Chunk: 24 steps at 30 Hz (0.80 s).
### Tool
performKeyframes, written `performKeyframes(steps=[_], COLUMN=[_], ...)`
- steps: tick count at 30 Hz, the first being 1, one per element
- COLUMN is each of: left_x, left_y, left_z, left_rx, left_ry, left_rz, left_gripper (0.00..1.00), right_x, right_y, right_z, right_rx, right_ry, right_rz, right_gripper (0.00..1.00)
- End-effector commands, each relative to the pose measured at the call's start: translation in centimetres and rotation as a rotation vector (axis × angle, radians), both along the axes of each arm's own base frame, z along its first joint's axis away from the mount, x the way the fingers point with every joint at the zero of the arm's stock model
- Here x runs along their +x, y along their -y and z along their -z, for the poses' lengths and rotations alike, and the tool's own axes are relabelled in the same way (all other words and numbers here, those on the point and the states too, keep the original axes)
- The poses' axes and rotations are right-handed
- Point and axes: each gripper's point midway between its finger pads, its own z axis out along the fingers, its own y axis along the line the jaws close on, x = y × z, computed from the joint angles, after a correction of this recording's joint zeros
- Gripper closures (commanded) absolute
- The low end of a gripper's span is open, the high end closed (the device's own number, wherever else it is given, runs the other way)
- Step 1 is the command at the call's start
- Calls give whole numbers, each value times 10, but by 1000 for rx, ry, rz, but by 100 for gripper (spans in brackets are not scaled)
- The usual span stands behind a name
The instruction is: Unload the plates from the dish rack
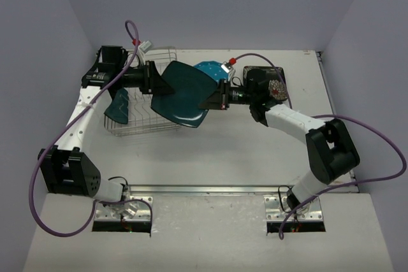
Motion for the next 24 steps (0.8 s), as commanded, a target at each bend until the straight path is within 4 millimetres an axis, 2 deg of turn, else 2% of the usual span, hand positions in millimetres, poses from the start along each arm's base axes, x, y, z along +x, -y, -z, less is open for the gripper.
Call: performKeyframes(steps=[1,2,4,7,8,9,10,11,14,15,17,19,21,24], left_x=[-17,-15,-10,3,4,11,16,19,29,35,39,41,44,44], left_y=[17,17,14,6,4,-3,-9,-12,-27,-39,-46,-51,-57,-61], left_z=[-34,-32,-29,-23,-25,-26,-28,-28,-32,-34,-38,-40,-41,-40], left_rx=[-100,-91,-71,-17,-15,3,12,20,41,47,55,59,64,70], left_ry=[37,35,29,24,30,34,39,42,46,49,63,70,76,76], left_rz=[102,91,64,-10,-17,-60,-87,-105,-163,-200,-225,-241,-262,-273], left_gripper=[86,72,53,21,20,9,3,0,0,0,0,0,0,0], right_x=[11,11,13,31,31,40,49,56,79,88,106,119,142,167], right_y=[-6,-5,2,27,29,43,55,66,109,126,155,175,204,229], right_z=[-28,-29,-25,-29,-26,-25,-27,-28,-27,-26,-18,-10,4,21], right_rx=[79,84,98,152,156,177,200,215,280,308,325,336,346,355], right_ry=[40,32,-37,-91,-122,-158,-175,-180,-230,-254,-272,-286,-303,-326], right_rz=[21,22,42,127,137,186,226,257,388,444,554,644,771,915], right_gripper=[100,100,100,100,100,100,100,100,100,100,100,100,100,100])
